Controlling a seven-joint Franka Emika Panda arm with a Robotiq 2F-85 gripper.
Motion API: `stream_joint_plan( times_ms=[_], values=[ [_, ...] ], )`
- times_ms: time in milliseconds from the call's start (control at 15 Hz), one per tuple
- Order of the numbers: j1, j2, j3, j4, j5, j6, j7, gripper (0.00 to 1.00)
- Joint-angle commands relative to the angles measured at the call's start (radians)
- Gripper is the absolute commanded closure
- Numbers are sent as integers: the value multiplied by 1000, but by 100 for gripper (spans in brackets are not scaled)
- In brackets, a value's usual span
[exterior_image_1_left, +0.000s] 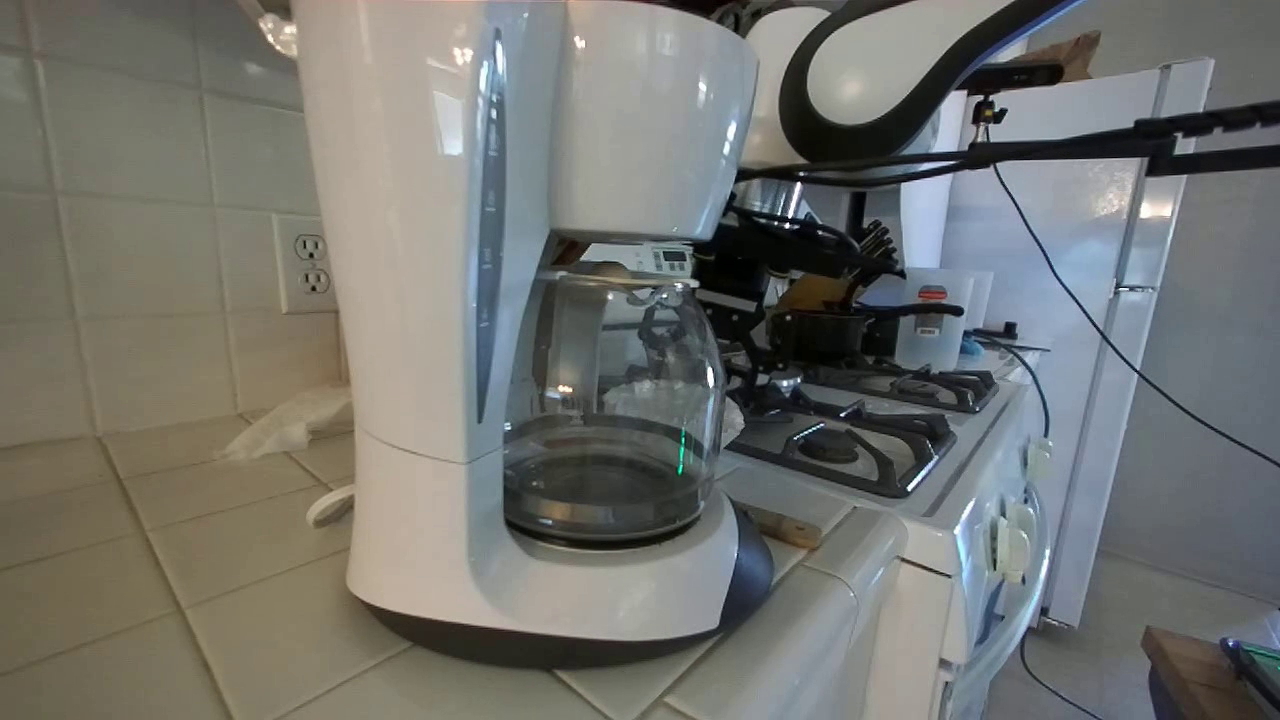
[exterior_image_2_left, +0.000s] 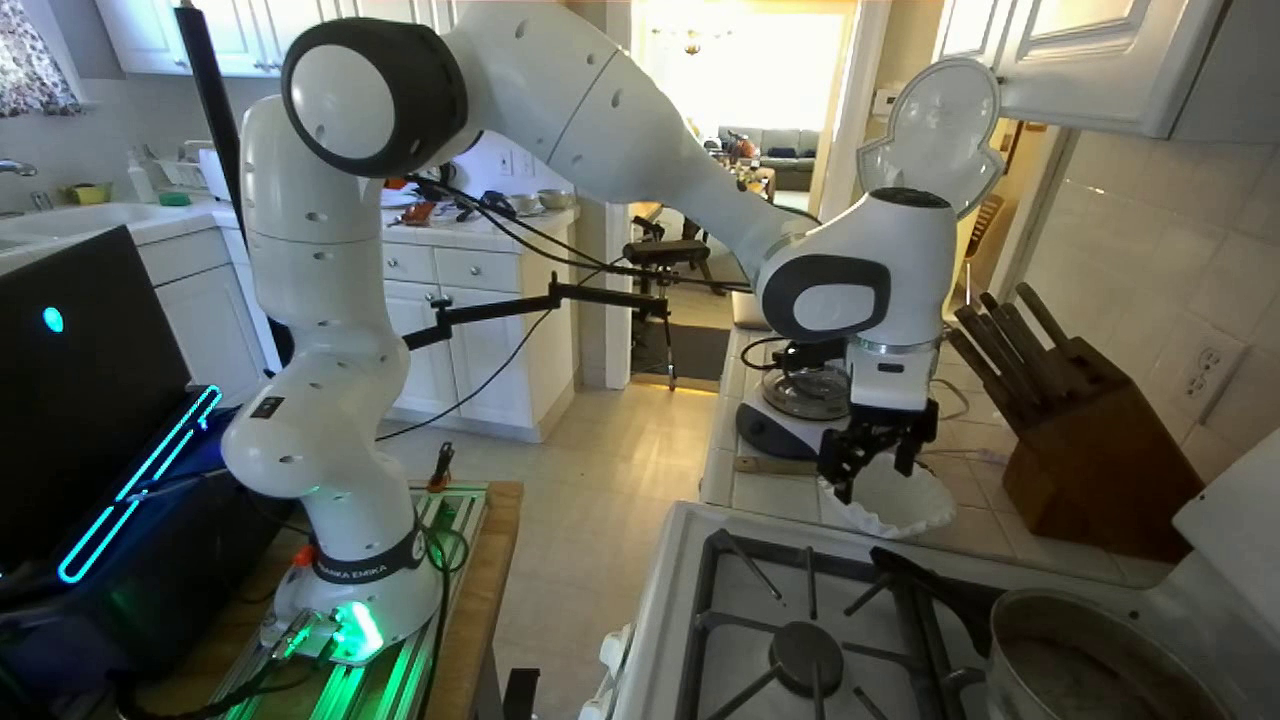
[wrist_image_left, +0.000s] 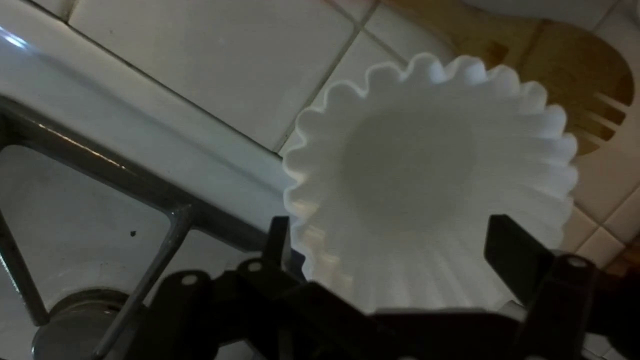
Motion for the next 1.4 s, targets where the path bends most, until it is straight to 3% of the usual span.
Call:
stream_joint_plan(
  times_ms=[0, 1333],
  values=[
    [11, 5, -3, -3, 28, 45, -1, 0],
    [23, 43, -7, 2, 19, 95, 9, 0]
  ],
)
